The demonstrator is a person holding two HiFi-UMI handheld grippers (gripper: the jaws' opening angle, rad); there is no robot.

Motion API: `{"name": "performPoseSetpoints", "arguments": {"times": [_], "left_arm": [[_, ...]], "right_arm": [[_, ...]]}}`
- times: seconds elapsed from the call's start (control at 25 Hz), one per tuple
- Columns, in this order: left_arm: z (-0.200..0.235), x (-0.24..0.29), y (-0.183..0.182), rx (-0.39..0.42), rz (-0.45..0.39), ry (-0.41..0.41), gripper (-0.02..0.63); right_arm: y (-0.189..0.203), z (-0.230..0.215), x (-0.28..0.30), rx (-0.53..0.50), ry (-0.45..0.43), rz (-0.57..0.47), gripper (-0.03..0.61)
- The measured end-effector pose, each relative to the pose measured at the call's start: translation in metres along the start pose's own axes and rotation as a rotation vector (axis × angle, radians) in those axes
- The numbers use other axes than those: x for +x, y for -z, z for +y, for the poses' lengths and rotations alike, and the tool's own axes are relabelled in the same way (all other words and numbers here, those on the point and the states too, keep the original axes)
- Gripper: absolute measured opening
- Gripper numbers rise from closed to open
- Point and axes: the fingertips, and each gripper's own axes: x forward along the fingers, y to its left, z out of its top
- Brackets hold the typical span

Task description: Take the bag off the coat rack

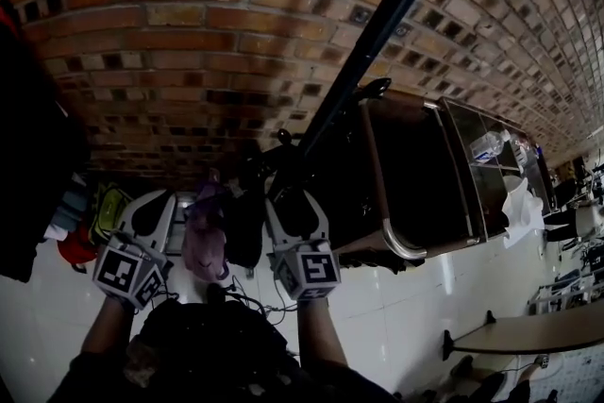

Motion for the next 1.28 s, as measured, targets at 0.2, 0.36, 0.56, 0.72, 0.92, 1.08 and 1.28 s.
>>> {"name": "performPoseSetpoints", "arguments": {"times": [0.2,0.36,0.56,0.72,0.92,1.08,1.28], "left_arm": [[0.001,0.015,0.004,-0.003,0.026,-0.008,0.034],[0.001,0.019,0.01,-0.009,0.048,-0.006,0.034],[0.005,0.025,0.009,-0.016,0.042,0.002,0.034],[0.013,0.03,0.011,-0.013,0.037,0.026,0.034],[0.02,0.033,0.005,-0.003,0.037,0.065,0.034],[0.027,0.035,0.002,-0.005,0.036,0.092,0.034],[0.044,0.038,0.003,-0.024,0.036,0.095,0.034]], "right_arm": [[0.002,-0.009,0.024,-0.017,-0.023,0.001,0.272],[0.001,-0.01,0.032,-0.042,-0.006,-0.007,0.272],[0.008,-0.014,0.036,-0.122,0.108,0.02,0.256],[0.004,-0.009,0.036,-0.104,0.143,-0.006,0.233],[0.002,0.001,0.037,-0.061,0.097,-0.022,0.224],[0.0,0.011,0.046,-0.059,0.074,-0.013,0.176],[-0.001,0.007,0.064,-0.024,0.122,-0.018,0.173]]}}
